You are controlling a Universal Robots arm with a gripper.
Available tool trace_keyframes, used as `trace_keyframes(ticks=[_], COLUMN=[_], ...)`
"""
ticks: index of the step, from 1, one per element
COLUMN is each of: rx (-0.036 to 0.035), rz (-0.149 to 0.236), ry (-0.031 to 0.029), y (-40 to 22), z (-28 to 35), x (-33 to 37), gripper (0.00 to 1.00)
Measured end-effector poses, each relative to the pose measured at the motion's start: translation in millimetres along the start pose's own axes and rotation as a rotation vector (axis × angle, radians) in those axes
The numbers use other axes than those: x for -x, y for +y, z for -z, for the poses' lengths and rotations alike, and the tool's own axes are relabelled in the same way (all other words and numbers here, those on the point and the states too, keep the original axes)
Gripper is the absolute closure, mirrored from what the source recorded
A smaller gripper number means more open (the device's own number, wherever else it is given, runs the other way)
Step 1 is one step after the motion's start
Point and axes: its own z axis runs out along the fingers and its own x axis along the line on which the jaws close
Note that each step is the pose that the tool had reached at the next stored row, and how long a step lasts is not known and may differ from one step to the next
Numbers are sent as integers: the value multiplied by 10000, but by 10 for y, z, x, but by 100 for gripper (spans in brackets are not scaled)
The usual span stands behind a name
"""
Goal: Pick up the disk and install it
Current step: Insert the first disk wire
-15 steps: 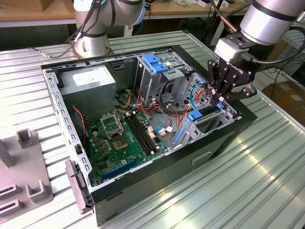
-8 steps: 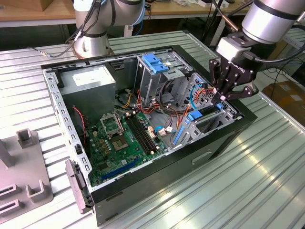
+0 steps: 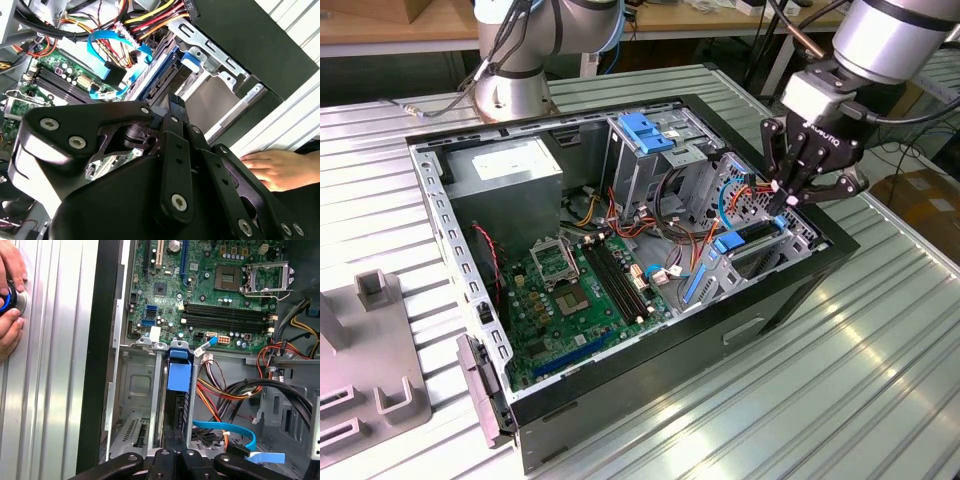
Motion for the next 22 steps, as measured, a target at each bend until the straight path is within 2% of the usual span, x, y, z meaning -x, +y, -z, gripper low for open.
trace_keyframes(ticks=[2, 5, 7, 13, 15, 22], rx=[0, -56, -65, -75, -78, -81], rz=[0, 8, 106, 943, 1209, 1483], ry=[-2, 4, 4, -6, -7, -8], y=[-4, -5, -5, -30, -57, -190], z=[25, 28, 27, 20, 18, 16], x=[-1, 0, -1, -3, -6, 24], gripper=[90, 90, 90, 90, 90, 90])
